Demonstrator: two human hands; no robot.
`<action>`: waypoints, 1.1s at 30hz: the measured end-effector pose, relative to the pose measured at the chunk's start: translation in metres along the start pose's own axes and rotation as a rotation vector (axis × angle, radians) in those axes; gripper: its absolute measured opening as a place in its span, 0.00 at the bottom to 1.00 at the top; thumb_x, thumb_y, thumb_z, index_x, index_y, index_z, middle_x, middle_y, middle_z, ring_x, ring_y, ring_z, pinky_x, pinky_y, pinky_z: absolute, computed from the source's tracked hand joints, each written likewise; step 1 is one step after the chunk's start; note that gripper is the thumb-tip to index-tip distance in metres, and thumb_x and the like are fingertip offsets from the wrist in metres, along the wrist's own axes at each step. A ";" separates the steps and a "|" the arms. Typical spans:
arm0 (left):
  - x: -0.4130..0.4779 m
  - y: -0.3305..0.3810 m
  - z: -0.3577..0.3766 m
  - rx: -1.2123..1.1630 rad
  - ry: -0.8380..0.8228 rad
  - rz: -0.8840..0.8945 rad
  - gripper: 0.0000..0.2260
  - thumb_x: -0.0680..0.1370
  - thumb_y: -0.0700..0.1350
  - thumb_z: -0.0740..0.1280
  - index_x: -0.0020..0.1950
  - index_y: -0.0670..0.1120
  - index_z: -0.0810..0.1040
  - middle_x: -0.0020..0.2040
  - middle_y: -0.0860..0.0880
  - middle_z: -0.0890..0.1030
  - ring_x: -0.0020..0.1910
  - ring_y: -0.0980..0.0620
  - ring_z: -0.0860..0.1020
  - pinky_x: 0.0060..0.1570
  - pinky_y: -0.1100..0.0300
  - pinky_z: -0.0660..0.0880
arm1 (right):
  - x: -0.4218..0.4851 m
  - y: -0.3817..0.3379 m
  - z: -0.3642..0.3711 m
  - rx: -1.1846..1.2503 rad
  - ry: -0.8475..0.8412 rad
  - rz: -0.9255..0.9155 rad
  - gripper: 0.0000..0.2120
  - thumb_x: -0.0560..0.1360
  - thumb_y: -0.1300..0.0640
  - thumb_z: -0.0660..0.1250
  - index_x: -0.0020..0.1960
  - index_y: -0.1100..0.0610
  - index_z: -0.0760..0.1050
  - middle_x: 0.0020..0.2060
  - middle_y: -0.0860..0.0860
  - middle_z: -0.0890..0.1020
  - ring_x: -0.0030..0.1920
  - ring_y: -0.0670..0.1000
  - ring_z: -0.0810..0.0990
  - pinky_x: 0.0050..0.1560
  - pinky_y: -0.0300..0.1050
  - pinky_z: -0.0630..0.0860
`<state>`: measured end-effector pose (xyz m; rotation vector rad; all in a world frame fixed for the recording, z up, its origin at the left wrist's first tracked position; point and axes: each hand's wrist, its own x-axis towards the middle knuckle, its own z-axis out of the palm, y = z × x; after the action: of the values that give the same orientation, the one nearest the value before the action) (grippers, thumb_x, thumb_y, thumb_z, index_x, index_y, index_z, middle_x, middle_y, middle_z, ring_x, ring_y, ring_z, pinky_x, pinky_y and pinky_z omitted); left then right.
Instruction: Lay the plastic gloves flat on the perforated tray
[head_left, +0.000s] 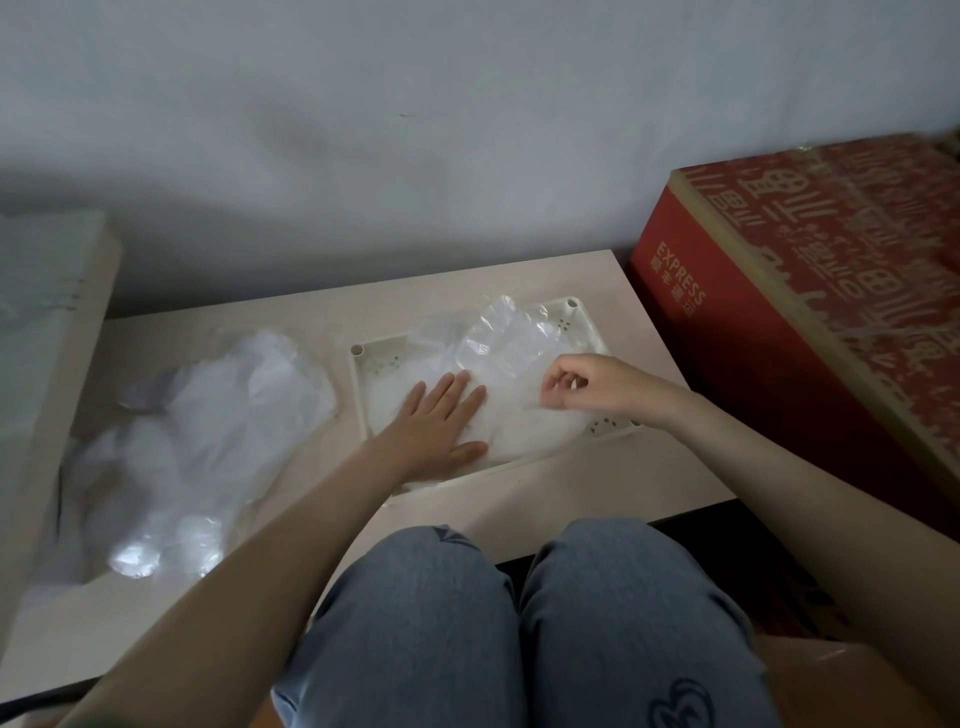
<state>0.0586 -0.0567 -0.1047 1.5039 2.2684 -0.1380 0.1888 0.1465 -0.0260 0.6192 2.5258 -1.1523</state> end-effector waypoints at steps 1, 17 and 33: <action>0.000 0.000 0.000 0.000 -0.003 -0.003 0.32 0.82 0.61 0.48 0.78 0.51 0.35 0.77 0.47 0.33 0.76 0.49 0.34 0.73 0.49 0.34 | 0.000 -0.001 0.002 -0.086 -0.070 -0.005 0.13 0.72 0.46 0.71 0.53 0.50 0.76 0.47 0.45 0.76 0.44 0.43 0.74 0.40 0.35 0.71; 0.001 -0.001 -0.003 0.004 -0.024 -0.001 0.32 0.82 0.61 0.48 0.78 0.51 0.36 0.78 0.47 0.34 0.76 0.50 0.34 0.74 0.49 0.35 | 0.010 -0.011 0.013 0.182 0.026 -0.073 0.05 0.78 0.60 0.64 0.48 0.60 0.78 0.42 0.50 0.84 0.43 0.46 0.78 0.50 0.41 0.73; 0.002 -0.003 -0.001 0.015 -0.046 -0.007 0.31 0.82 0.62 0.46 0.78 0.52 0.35 0.77 0.48 0.33 0.76 0.50 0.33 0.74 0.49 0.34 | 0.001 -0.005 -0.001 0.214 0.008 0.119 0.07 0.76 0.66 0.61 0.50 0.58 0.76 0.36 0.52 0.78 0.34 0.48 0.74 0.35 0.40 0.71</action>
<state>0.0550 -0.0556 -0.1047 1.4846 2.2420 -0.1894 0.1856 0.1447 -0.0230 0.8163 2.3534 -1.3878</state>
